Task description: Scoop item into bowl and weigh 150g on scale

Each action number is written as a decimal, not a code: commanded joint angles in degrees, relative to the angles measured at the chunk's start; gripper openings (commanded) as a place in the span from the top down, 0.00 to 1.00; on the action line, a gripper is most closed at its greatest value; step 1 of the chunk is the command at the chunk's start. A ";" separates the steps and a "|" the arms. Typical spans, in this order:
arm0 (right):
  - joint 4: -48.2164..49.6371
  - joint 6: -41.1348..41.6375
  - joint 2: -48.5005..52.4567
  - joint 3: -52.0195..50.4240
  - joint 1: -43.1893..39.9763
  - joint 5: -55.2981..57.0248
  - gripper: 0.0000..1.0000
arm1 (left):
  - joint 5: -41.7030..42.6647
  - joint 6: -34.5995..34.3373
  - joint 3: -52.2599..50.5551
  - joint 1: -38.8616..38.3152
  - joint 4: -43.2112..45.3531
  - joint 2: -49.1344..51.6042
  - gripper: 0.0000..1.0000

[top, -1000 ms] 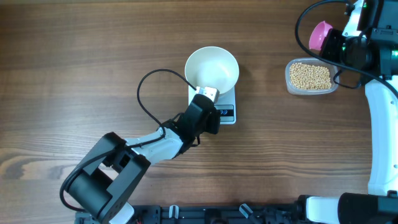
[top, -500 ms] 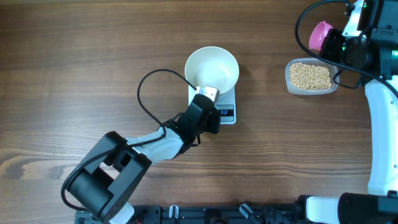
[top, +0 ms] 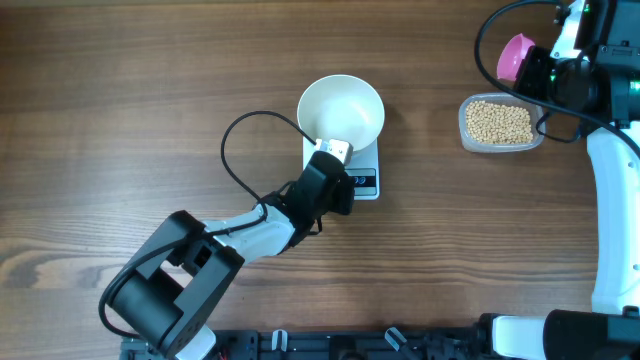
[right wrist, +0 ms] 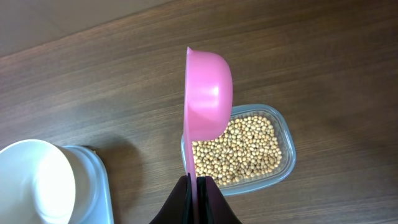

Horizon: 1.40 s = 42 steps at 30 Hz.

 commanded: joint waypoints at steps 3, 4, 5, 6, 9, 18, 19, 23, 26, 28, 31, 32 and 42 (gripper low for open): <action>0.13 -1.09 0.28 -0.26 0.00 -0.76 0.96 | -2.12 0.50 -0.50 0.11 -2.73 1.42 0.96; 0.13 -1.09 0.28 -0.26 -0.02 -0.76 0.96 | -2.12 0.50 -0.48 0.11 -3.04 1.42 0.96; 0.13 -1.09 0.28 -0.26 -0.02 -0.76 0.96 | -2.12 0.50 -0.48 0.11 -3.13 1.42 0.96; 0.13 -1.11 0.28 -0.26 -0.02 -0.76 0.96 | -2.12 0.50 -0.48 0.11 -3.13 1.42 0.96; 0.15 -1.09 0.28 -0.26 -0.02 -0.76 0.96 | -2.12 0.50 -0.50 0.11 -3.08 1.42 0.96; 0.13 -1.09 0.28 -0.26 0.00 -0.76 0.96 | -2.12 0.50 -0.48 0.11 -1.81 1.42 0.96; 0.13 -1.09 0.28 -0.26 -0.02 -0.76 0.96 | -2.12 0.50 -0.48 0.11 -1.73 1.42 0.96; 0.07 -1.09 0.28 -0.26 -0.02 -0.76 0.96 | -2.10 0.50 -0.48 0.11 -1.79 1.42 0.96; -0.09 -1.09 0.28 -0.26 -0.02 -0.76 0.96 | -2.10 0.50 -0.50 0.11 -1.81 1.49 0.96; -0.07 -1.09 0.28 -0.26 0.00 -0.76 0.96 | -2.10 0.50 -0.50 0.11 -1.81 1.86 0.96; -0.11 -1.11 0.28 -0.26 -0.02 -0.76 0.96 | -2.08 0.48 -0.48 0.11 -2.21 3.23 0.96; -0.13 -1.11 0.28 -0.26 0.00 -0.74 0.96 | -2.08 0.48 -0.48 0.11 -2.47 3.41 0.96; -0.22 -1.11 0.28 -0.26 0.00 -0.74 0.96 | -2.10 0.50 -0.48 0.11 -4.15 3.50 0.96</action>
